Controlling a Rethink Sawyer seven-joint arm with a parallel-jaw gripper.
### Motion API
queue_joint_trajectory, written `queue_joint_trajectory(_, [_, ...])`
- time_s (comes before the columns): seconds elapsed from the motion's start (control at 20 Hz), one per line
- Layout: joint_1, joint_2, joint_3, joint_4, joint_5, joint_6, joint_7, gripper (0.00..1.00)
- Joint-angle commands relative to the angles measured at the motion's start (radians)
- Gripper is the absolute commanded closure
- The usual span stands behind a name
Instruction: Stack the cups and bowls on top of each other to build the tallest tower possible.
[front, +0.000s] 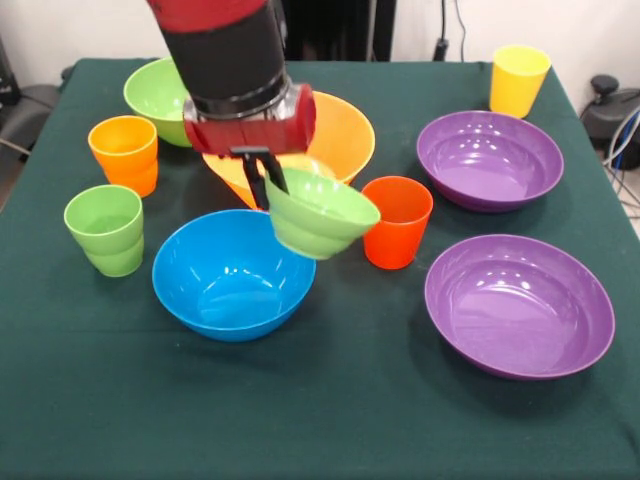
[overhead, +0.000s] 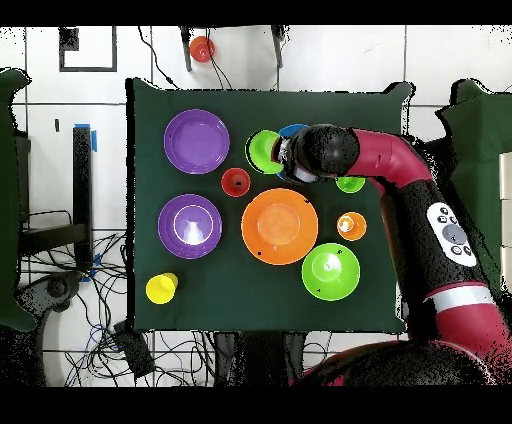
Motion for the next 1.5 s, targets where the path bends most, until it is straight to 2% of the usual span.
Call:
queue_joint_trajectory(0.05, [-0.009, 0.12, 0.008, 0.056, -0.033, -0.091, -0.104, 1.0])
queue_joint_trajectory(0.2, [-0.022, 0.13, 0.021, 0.059, -0.012, -0.095, -0.106, 1.0])
queue_joint_trajectory(0.35, [-0.02, 0.13, 0.029, 0.082, -0.021, -0.125, -0.102, 1.0])
queue_joint_trajectory(0.6, [0.023, 0.08, -0.017, 0.088, -0.007, 0.056, -0.098, 1.0])
queue_joint_trajectory(1.0, [0.021, 0.07, -0.005, 0.111, 0.063, 0.173, -0.073, 1.0])
queue_joint_trajectory(1.25, [-0.003, 0.079, 0.015, 0.088, 0.093, 0.176, -0.073, 1.0])
queue_joint_trajectory(1.45, [-0.034, 0.065, 0.045, 0.066, 0.143, 0.146, -0.06, 1.0])
queue_joint_trajectory(1.5, [-0.049, 0.074, 0.057, 0.064, 0.144, 0.112, -0.075, 1.0])
